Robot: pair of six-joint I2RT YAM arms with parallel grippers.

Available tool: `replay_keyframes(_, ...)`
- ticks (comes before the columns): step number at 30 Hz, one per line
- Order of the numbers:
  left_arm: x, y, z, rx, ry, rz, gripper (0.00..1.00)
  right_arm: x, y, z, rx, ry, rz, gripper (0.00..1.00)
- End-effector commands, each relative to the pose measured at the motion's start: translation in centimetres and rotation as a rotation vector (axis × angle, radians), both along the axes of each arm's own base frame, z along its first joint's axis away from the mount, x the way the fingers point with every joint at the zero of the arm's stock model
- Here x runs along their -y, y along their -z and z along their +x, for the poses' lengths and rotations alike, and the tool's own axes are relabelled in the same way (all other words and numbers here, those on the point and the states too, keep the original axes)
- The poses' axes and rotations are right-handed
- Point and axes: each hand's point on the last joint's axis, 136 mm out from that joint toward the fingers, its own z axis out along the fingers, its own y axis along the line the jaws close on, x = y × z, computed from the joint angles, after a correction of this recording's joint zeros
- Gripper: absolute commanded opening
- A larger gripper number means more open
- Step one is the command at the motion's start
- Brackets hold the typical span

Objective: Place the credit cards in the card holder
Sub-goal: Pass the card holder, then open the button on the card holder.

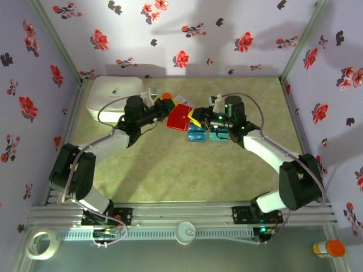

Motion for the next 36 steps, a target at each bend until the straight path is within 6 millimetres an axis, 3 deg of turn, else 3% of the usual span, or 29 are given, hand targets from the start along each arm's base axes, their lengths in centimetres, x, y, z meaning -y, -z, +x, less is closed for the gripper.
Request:
replay_keyframes(1,-0.6,-2.0,-0.8,0.083,-0.028,-0.005,0.0,1.8,0.5,-0.4,0.04,0.036,-0.129,0.43)
replay_keyframes(4,-1.5,-1.7,-0.9,0.104,-0.084,0.043,0.0,3.5,1.2,-0.9,0.071,0.072,-0.297,0.52)
replay_keyframes(8,-2.5,-1.3,-1.2,0.122,-0.148,0.127,0.0,3.5,1.1,-1.3,0.122,0.079,-0.472,0.57)
replay_keyframes(13,-3.3,-1.0,-1.6,0.134,-0.232,0.192,0.0,0.6,0.6,-1.6,0.22,0.033,-0.651,0.6)
replay_keyframes(19,-3.5,-0.8,-1.9,0.127,-0.27,0.218,0.0,-2.7,0.5,-1.7,0.286,-0.002,-0.711,0.62)
replay_keyframes(24,-3.2,-0.9,-1.9,0.129,-0.27,0.22,0.0,-4.0,1.9,-1.6,0.306,-0.015,-0.803,0.62)
replay_keyframes(27,-3.0,-0.9,-2.1,0.126,-0.266,0.213,0.0,-2.7,3.8,-1.1,0.304,0.027,-0.918,0.6)
replay_keyframes(36,-3.0,-1.3,-2.5,0.125,-0.26,0.194,0.0,4.7,8.4,-0.9,0.227,0.228,-1.116,0.5)
